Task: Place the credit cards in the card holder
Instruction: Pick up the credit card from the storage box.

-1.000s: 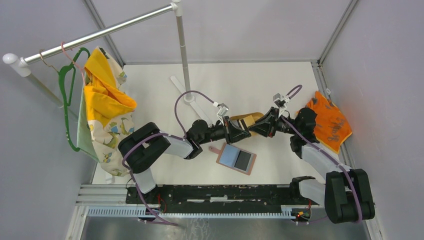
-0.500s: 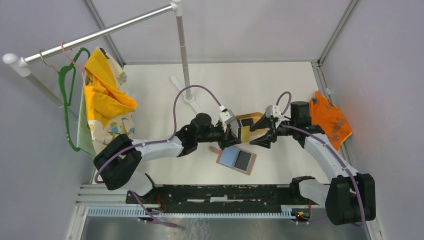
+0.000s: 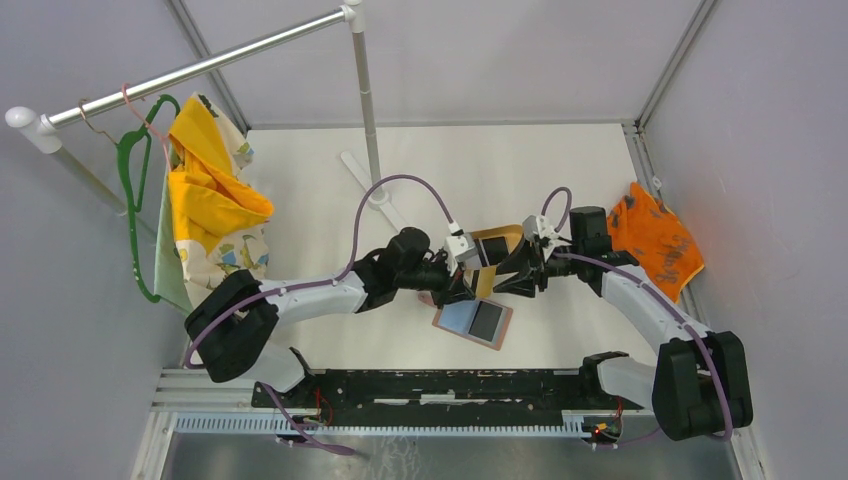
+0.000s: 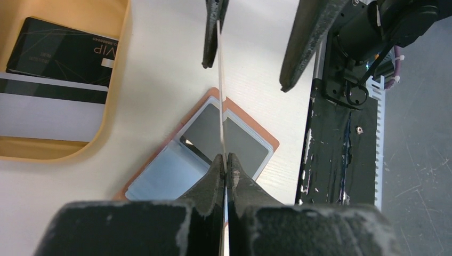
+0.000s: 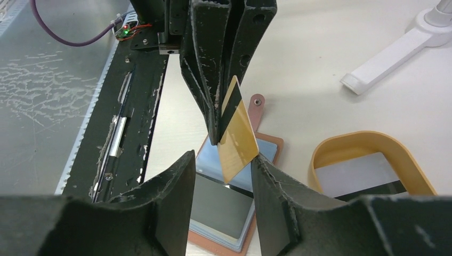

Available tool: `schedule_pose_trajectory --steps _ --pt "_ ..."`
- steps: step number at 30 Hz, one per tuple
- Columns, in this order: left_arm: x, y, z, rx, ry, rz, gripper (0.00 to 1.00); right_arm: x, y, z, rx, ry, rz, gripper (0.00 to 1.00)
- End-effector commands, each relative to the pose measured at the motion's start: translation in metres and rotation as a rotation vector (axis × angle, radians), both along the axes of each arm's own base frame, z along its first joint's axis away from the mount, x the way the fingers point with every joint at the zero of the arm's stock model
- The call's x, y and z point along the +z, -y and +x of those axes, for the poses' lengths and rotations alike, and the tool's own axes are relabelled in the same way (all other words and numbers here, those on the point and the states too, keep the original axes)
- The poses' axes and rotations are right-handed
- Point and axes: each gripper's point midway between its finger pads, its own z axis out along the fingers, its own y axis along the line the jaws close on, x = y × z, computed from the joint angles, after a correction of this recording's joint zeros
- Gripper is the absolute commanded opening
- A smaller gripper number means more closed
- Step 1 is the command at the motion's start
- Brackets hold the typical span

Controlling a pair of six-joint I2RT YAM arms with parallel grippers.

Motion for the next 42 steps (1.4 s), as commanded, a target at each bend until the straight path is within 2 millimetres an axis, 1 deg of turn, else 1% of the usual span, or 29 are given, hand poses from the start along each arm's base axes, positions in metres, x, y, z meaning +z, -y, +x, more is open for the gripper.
schedule_pose_trajectory --steps 1,5,8,10,12,14,17,20,22,26,27,28,30,33,34,35,37,38,39,40,41,42 --pt "0.029 0.016 0.0 -0.071 0.096 -0.051 0.02 0.006 -0.007 -0.003 0.038 0.021 0.027 0.45" --pt "0.03 0.018 -0.003 -0.091 0.108 -0.045 0.02 0.001 -0.006 0.004 0.001 0.016 -0.006 0.46" --pt "0.031 0.017 -0.004 -0.099 0.118 -0.044 0.02 0.0 -0.006 0.008 -0.018 0.004 -0.017 0.5" --pt "0.031 0.016 -0.005 -0.1 0.121 -0.042 0.02 0.002 -0.006 0.007 -0.015 0.002 -0.014 0.51" --pt "0.03 0.016 -0.005 -0.101 0.12 -0.038 0.02 0.004 -0.007 0.004 0.003 -0.001 0.002 0.49" --pt "0.028 0.016 -0.005 -0.105 0.119 -0.029 0.02 0.007 -0.007 0.002 0.015 -0.006 0.013 0.45" --pt "0.025 0.015 -0.003 -0.102 0.116 -0.012 0.02 0.01 -0.008 0.0 0.024 -0.002 0.021 0.43" --pt "0.023 0.016 -0.003 -0.1 0.113 -0.004 0.02 0.011 -0.008 -0.001 0.028 -0.004 0.025 0.37" --pt "0.023 0.016 -0.002 -0.098 0.112 -0.002 0.02 0.011 -0.008 -0.001 0.03 -0.008 0.024 0.31" --pt "0.024 0.015 0.0 -0.08 0.117 0.001 0.02 0.012 -0.009 0.001 0.022 -0.007 0.012 0.05" --pt "0.024 0.014 0.002 -0.068 0.119 0.002 0.03 0.013 -0.008 0.004 0.008 0.0 0.001 0.0" --pt "0.024 0.013 0.005 -0.05 0.123 0.006 0.07 0.012 -0.008 0.006 -0.005 -0.002 -0.012 0.0" --pt "0.026 0.009 0.013 0.02 0.132 0.009 0.18 0.013 -0.006 0.01 -0.028 0.0 -0.033 0.0" --pt "0.035 -0.006 0.03 0.178 0.155 -0.004 0.41 0.011 -0.002 0.018 -0.081 -0.007 -0.058 0.0" --pt "0.037 -0.013 0.033 0.22 0.162 -0.01 0.48 0.009 -0.001 0.019 -0.103 -0.022 -0.059 0.0" --pt "0.039 -0.018 0.033 0.247 0.165 -0.019 0.5 0.009 0.002 0.023 -0.128 -0.032 -0.057 0.0" --pt "0.039 -0.027 0.025 0.254 0.153 -0.038 0.52 0.007 0.008 0.029 -0.176 -0.055 -0.061 0.0" --pt "0.038 -0.028 0.017 0.228 0.14 -0.048 0.52 0.006 0.01 0.032 -0.195 -0.064 -0.063 0.0" --pt "0.035 -0.029 0.008 0.196 0.119 -0.055 0.56 0.006 0.014 0.036 -0.219 -0.076 -0.066 0.0" --pt "0.029 -0.029 -0.001 0.161 0.094 -0.058 0.66 0.005 0.017 0.04 -0.242 -0.085 -0.069 0.0" --pt "0.022 -0.028 -0.016 0.097 0.061 -0.062 0.92 0.005 0.02 0.043 -0.256 -0.094 -0.071 0.0" --pt "0.014 -0.027 -0.025 0.062 0.052 -0.057 0.99 0.005 0.021 0.045 -0.263 -0.097 -0.071 0.0"
